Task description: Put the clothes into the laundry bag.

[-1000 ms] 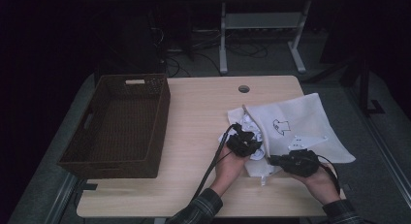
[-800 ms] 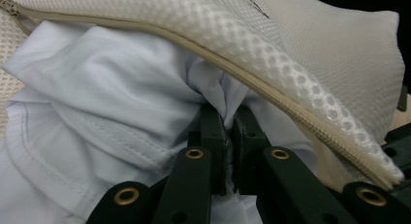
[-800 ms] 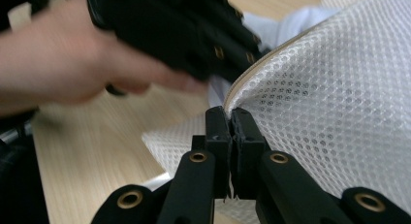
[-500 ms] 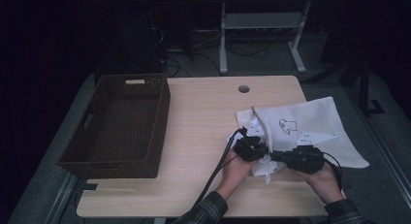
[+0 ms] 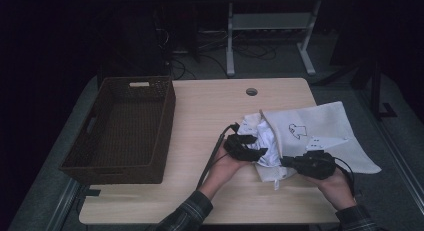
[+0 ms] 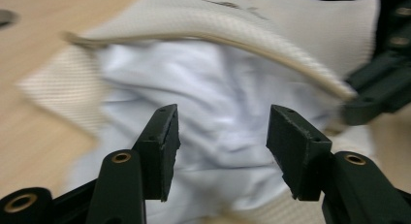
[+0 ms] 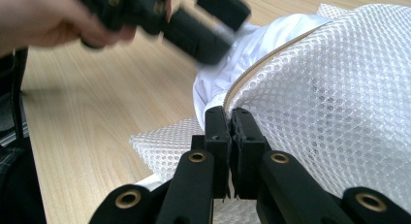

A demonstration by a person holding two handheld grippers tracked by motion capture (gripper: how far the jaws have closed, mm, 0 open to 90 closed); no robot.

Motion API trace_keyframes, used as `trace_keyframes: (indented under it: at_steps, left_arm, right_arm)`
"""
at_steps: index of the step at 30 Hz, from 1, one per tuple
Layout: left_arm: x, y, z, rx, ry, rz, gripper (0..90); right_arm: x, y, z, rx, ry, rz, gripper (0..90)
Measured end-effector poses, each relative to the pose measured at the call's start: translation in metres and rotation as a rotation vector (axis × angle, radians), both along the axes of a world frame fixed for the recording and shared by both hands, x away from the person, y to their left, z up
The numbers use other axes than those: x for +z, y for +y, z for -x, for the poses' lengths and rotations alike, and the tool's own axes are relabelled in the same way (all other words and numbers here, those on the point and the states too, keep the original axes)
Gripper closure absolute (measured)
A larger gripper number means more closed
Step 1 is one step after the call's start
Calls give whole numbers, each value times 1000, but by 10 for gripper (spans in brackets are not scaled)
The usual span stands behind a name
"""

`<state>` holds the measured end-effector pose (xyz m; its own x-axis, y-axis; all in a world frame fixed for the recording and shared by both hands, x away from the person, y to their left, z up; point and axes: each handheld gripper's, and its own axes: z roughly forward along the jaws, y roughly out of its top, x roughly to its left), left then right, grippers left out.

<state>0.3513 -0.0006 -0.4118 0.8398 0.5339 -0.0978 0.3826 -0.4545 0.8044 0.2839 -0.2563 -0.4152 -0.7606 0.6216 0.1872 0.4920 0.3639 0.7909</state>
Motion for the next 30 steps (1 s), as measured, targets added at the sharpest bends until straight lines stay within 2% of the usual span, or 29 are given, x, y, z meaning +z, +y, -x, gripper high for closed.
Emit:
trace_keyframes:
  at_steps: [3, 9, 12, 15, 18, 22, 26, 28, 30]
  left_arm:
    - [1, 9, -21, 45, -19, -46, 438]
    - [-10, 12, -68, 108, 7, -83, 437]
    - [-16, 7, -88, 121, 18, -110, 431]
    - [-26, 0, -109, 121, 16, -166, 430]
    - [-35, -7, -127, 119, 41, -173, 431]
    - [-43, -14, -140, 119, 59, -175, 448]
    - [-49, -20, -145, 108, 68, -191, 508]
    - [-51, -22, -145, 107, 61, -205, 561]
    - [-52, -23, -145, 101, 66, -223, 664]
  right_arm:
    - [-1, 0, 0, 2, 3, 1, 862]
    - [-2, 1, -1, 5, 8, 6, 860]
    - [-2, 1, -1, 8, 7, 12, 860]
    - [-2, 2, 0, 9, 8, 14, 859]
    - [-2, 3, -1, 16, 4, 17, 857]
    - [-3, 3, -1, 20, 6, 15, 857]
    - [-3, 3, -1, 23, 3, 19, 857]
    - [-2, 3, -1, 22, 4, 20, 857]
    - [-2, 2, -1, 21, 3, 20, 857]
